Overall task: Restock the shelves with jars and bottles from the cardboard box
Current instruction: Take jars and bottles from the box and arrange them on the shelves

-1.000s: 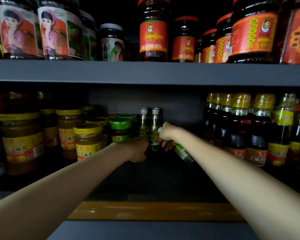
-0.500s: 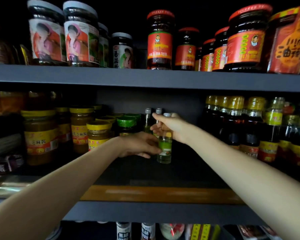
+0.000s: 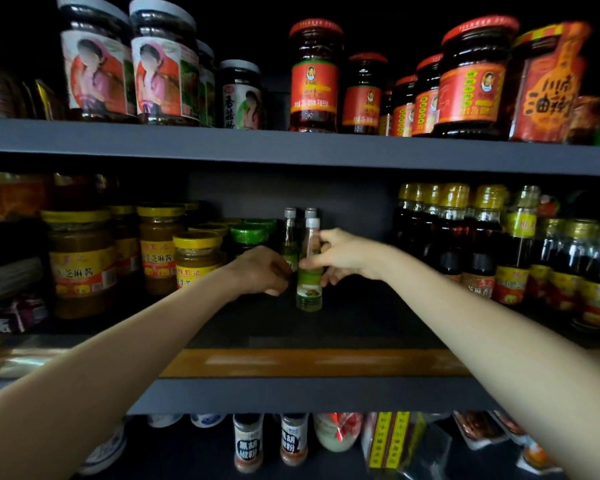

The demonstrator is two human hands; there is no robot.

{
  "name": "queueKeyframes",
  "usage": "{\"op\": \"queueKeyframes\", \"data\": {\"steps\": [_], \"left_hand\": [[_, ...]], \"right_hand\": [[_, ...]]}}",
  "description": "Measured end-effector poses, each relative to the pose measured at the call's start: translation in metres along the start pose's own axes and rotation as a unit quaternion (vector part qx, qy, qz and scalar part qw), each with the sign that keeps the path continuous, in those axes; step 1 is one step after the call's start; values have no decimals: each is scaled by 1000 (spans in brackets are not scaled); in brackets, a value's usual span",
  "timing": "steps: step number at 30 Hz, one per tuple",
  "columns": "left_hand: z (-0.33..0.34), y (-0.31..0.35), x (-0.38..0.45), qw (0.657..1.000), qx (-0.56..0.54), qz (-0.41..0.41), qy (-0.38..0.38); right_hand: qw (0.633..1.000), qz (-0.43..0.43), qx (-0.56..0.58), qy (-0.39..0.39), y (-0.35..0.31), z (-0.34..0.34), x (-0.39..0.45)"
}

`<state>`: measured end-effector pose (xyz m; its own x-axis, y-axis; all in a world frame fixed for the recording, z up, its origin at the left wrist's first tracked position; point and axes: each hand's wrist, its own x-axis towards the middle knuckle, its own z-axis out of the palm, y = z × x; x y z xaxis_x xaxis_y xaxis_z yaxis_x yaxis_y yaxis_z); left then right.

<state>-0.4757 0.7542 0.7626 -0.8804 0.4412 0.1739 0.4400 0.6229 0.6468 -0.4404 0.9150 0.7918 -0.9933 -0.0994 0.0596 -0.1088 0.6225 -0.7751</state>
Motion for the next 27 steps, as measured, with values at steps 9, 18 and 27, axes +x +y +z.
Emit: {"op": "queueKeyframes", "data": {"steps": [9, 18, 27], "left_hand": [[-16, -12, -20, 997, 71, 2, -16], [-18, -22, -21, 998, 66, -2, -10], [-9, -15, -25, 989, 145, -17, -6]], "right_hand": [[994, 20, -3, 112, -16, 36, 37], [980, 68, 2, 185, -10, 46, 53], [979, 60, -36, 193, -10, 46, 43]]}}
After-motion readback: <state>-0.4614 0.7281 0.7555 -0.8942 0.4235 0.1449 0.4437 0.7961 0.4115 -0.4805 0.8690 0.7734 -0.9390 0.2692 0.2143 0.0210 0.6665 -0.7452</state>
